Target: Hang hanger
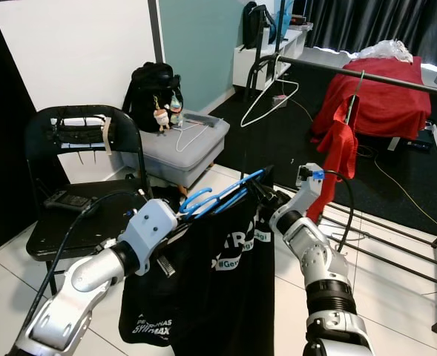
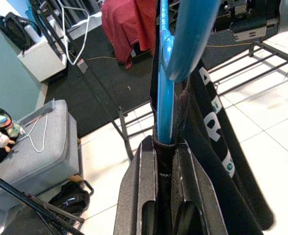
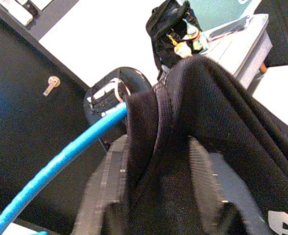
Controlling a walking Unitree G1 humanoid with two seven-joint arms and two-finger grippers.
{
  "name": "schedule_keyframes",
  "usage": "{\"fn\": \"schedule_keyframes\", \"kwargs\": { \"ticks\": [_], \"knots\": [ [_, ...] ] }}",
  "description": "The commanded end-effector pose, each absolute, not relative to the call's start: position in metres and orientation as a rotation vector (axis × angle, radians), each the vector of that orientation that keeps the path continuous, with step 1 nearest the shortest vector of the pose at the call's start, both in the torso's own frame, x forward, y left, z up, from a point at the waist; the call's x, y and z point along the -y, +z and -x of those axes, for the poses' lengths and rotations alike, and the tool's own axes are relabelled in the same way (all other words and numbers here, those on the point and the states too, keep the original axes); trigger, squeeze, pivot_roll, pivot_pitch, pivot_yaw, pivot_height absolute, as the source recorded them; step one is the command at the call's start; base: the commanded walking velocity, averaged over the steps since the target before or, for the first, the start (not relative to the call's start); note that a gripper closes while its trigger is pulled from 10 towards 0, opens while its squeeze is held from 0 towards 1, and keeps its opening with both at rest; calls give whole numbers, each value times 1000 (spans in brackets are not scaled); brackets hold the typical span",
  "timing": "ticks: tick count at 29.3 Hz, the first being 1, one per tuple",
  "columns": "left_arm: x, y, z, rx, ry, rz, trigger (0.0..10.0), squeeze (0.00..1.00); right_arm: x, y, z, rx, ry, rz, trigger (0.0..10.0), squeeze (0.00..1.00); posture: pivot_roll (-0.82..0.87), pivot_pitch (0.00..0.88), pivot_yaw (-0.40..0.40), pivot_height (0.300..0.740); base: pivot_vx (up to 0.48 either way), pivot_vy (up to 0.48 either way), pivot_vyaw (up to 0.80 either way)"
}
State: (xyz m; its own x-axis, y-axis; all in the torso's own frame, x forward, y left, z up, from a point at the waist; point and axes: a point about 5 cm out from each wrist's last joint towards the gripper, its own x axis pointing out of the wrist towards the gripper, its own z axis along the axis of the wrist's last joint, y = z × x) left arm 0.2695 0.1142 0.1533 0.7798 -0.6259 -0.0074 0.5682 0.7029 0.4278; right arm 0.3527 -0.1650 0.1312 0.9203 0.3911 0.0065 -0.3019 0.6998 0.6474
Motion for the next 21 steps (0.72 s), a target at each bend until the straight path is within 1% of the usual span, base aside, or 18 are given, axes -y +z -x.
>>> {"fn": "schedule_keyframes", "kwargs": {
  "ticks": [1,11,21],
  "knots": [
    [-111,158,-267,164,-666,-424,10000,0,167,135,-356,-119,374,-694,0,0,-4,0,-51,740,0,0,0],
    [-112,153,-266,140,-669,-443,10000,0,170,139,-357,-103,370,-692,0,0,-5,0,-55,740,0,0,0],
    [-113,140,-265,51,-702,-492,10000,0,160,146,-353,-93,471,-662,0,0,-12,0,-51,740,0,0,0]
  ]
}}
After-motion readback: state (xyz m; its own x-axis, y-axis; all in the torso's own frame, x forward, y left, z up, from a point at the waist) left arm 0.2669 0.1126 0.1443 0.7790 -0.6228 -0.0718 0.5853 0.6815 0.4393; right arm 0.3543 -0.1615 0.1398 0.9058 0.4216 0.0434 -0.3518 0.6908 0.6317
